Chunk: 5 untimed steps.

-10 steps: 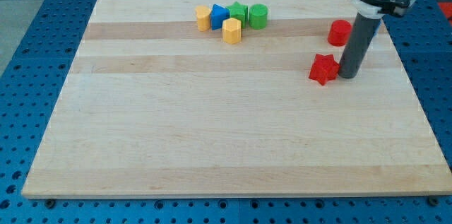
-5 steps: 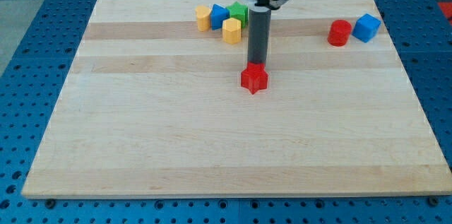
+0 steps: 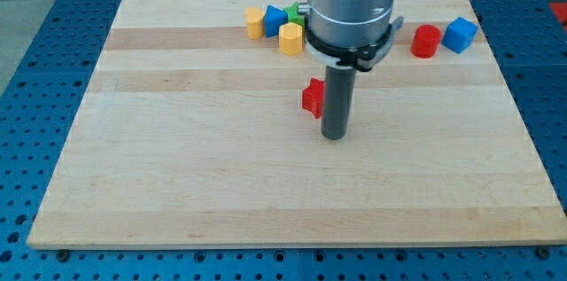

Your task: Move the red star to the bottom of the yellow hexagon

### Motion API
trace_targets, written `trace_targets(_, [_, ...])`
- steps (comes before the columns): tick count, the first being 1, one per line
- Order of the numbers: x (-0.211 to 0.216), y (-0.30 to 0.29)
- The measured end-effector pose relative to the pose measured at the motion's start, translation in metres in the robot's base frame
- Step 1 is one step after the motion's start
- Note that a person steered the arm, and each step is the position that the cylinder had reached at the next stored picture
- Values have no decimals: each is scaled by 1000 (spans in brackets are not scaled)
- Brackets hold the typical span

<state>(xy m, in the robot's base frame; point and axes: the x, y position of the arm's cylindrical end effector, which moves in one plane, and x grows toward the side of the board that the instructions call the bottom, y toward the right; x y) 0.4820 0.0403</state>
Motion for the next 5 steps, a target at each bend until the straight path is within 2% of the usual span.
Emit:
trace_targets(2, [-78, -40])
trace_targets(3, [-77, -44])
trace_targets(5, [-6, -4])
